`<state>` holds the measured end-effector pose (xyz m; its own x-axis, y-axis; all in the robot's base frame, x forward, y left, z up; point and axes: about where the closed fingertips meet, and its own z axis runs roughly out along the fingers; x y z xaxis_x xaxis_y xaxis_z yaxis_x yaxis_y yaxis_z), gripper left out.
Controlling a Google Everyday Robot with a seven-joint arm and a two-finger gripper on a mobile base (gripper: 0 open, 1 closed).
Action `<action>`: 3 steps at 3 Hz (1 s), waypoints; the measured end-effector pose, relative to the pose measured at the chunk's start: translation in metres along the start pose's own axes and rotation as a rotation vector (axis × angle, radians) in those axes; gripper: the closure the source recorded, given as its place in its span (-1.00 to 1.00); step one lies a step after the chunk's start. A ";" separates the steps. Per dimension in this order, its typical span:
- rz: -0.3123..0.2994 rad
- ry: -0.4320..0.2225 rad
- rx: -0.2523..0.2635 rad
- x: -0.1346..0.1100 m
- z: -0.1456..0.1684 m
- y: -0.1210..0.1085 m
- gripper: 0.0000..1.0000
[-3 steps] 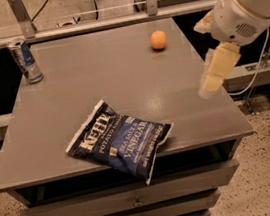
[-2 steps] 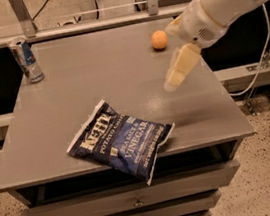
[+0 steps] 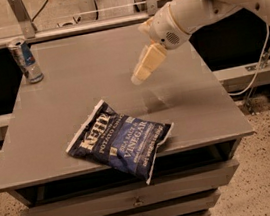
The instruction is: Knock redbull can over
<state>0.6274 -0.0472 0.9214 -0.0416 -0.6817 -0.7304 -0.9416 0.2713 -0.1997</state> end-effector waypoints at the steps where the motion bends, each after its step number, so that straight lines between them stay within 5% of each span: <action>1: -0.016 -0.057 -0.006 -0.015 0.011 -0.003 -1.00; 3: -0.091 -0.329 -0.056 -0.103 0.105 -0.028 -1.00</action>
Offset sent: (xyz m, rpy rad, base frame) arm 0.0790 0.1578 0.0284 0.3911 -0.1533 0.2095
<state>0.6930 0.0862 0.9337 0.1451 -0.4432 -0.8846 -0.9538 0.1750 -0.2441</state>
